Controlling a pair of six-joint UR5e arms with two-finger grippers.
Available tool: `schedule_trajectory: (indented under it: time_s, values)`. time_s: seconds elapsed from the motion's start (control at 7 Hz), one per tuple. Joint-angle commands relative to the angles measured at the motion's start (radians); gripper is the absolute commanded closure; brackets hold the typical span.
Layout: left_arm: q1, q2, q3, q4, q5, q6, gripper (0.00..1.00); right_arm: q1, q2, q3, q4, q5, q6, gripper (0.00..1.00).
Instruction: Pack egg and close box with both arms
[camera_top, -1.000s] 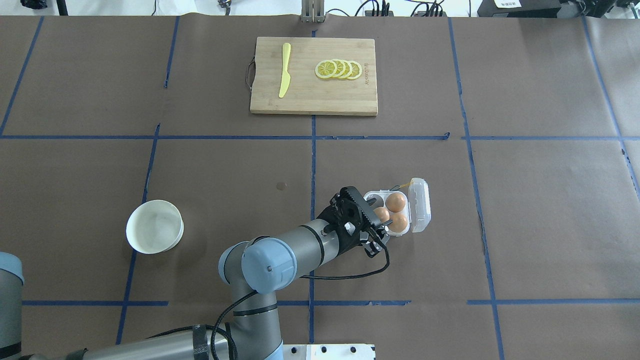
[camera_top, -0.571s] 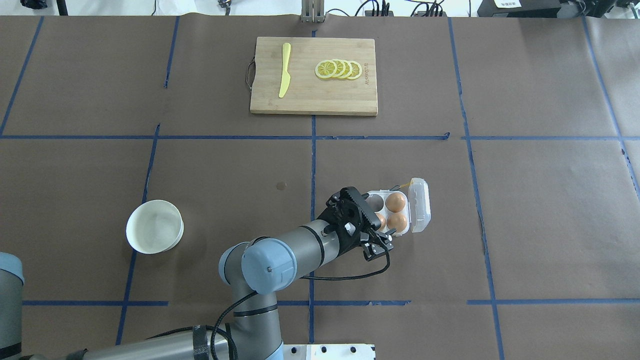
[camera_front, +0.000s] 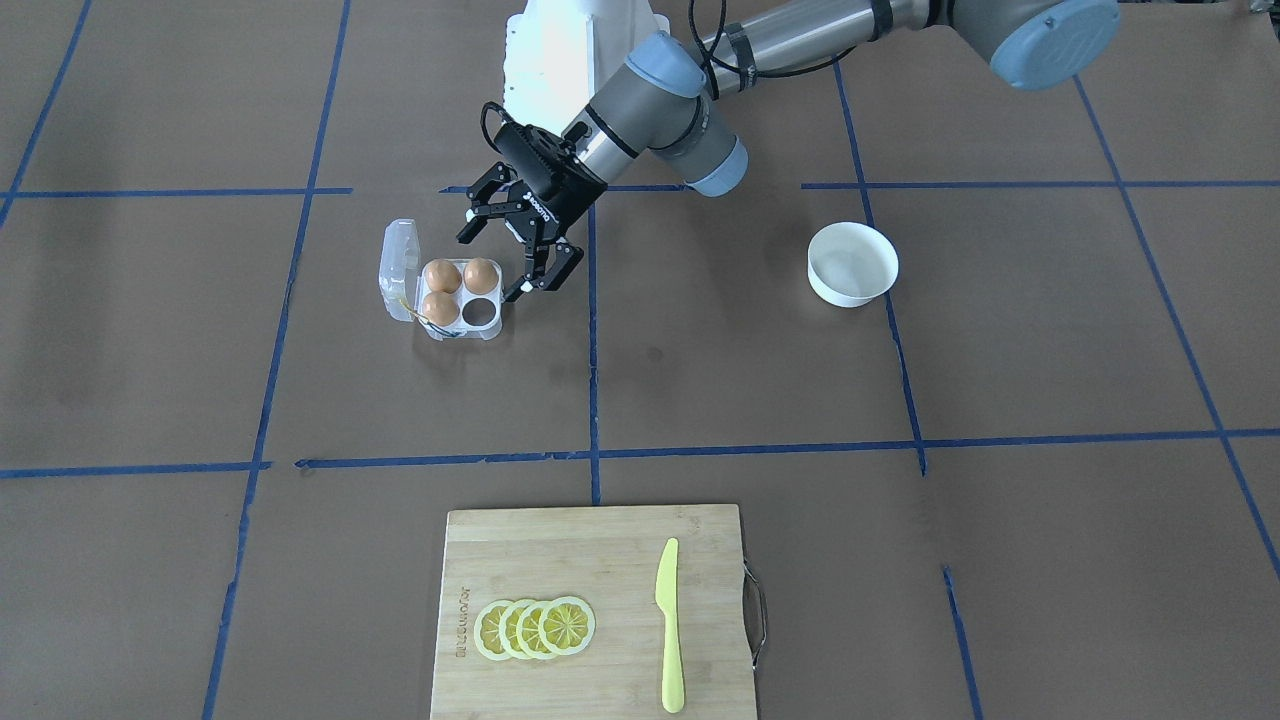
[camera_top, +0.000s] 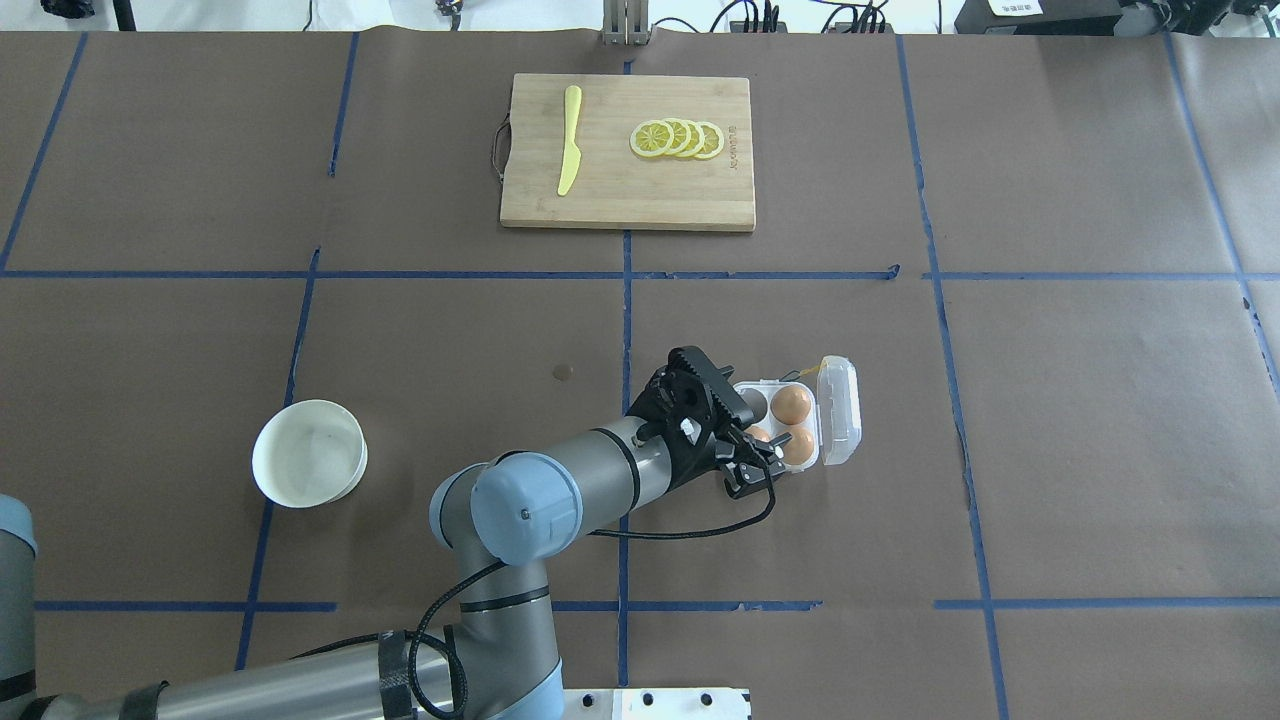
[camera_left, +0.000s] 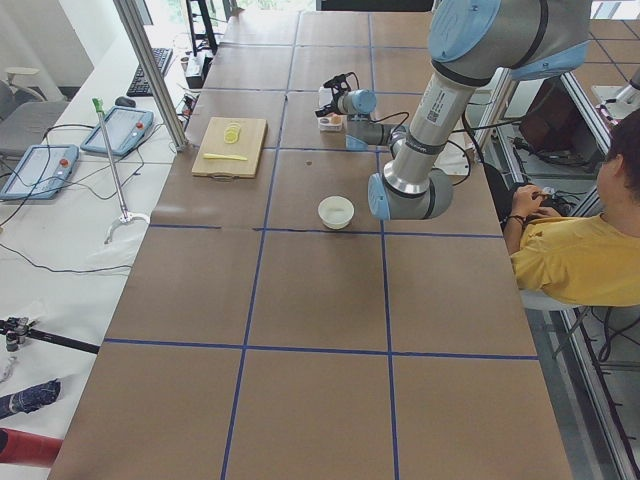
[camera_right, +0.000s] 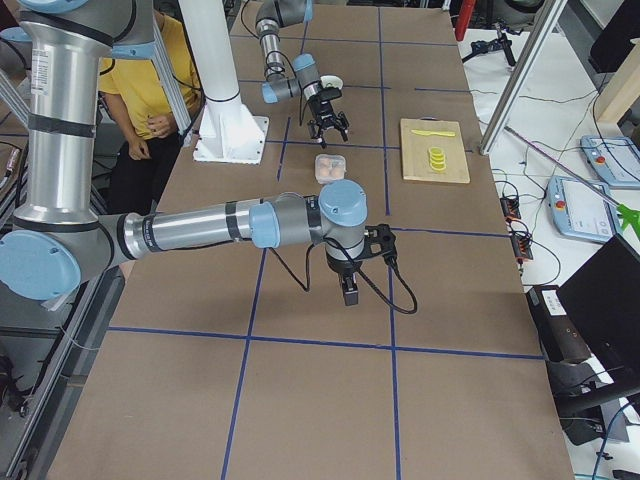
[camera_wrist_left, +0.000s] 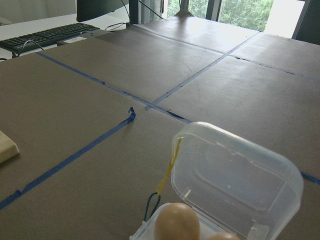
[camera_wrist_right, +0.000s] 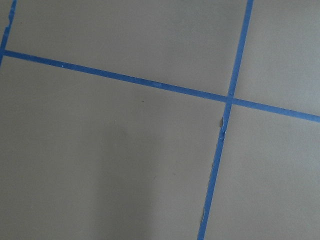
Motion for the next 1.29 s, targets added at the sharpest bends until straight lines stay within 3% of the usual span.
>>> schedule_trajectory:
  time_s: [0.0, 0.29, 0.57, 0.86, 1.14]
  values:
    - [-0.17, 0.094, -0.156, 0.214, -0.272, 0.001, 0.0, -0.001, 0.001, 0.0, 0.0, 0.0, 0.0, 0.0]
    - [-0.347, 0.182, -0.354, 0.542, -0.467, 0.054, 0.0, -0.001, -0.001, 0.0, 0.0, 0.002, 0.0, 0.0]
    - [-0.523, 0.217, -0.471, 0.893, -0.473, 0.403, 0.0, -0.001, 0.004, 0.0, 0.0, 0.002, 0.003, 0.0]
    - [-0.765, 0.333, -0.474, 0.99, -0.51, 0.581, 0.0, -0.001, 0.005, 0.009, 0.0, 0.005, 0.046, 0.0]
    - [-0.974, 0.497, -0.413, 0.99, -0.632, 0.637, 0.0, -0.001, 0.01, 0.015, 0.001, 0.006, 0.07, 0.0]
